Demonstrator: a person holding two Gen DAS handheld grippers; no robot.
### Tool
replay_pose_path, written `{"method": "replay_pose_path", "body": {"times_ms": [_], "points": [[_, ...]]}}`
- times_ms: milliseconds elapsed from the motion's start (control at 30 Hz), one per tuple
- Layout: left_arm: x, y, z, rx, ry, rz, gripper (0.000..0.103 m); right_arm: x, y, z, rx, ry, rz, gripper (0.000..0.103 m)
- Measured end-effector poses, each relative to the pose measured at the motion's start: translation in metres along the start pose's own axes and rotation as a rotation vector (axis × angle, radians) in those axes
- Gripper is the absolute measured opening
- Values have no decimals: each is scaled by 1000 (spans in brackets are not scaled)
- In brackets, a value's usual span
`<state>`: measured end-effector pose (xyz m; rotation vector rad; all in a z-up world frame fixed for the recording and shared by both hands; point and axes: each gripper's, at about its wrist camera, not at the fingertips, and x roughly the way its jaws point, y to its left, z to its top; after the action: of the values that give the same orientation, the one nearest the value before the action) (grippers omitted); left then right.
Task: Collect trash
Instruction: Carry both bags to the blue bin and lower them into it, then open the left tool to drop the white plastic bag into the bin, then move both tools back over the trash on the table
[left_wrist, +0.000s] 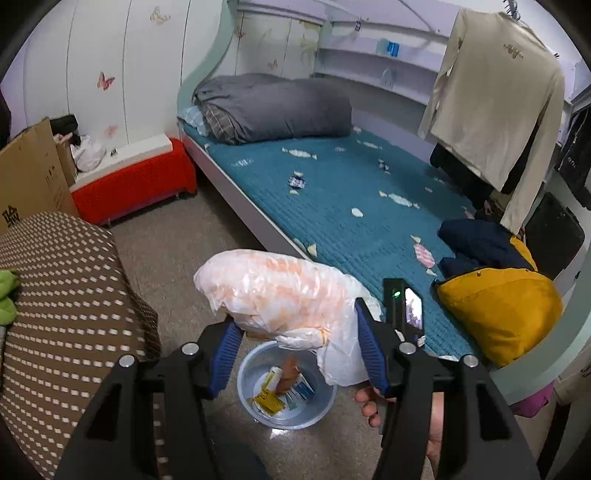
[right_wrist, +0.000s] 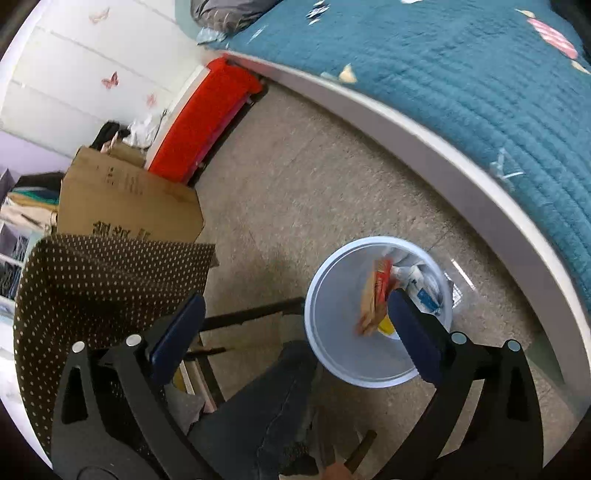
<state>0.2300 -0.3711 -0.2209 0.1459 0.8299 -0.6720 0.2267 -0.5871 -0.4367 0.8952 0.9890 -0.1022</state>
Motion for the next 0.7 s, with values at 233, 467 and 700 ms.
{"method": "replay_pose_path", "body": {"times_ms": [233,467,700], "points": [[50,-9,-11,-10,103,-5,58,-54,-11,5,13,-142,-15,97],[105,4,-18,-101,203,-3,81,-99,1,10,-10,-253,8,97],[107,14,-18,-128,229,60,93,-123,20,5,-35,-307,20,97]]}}
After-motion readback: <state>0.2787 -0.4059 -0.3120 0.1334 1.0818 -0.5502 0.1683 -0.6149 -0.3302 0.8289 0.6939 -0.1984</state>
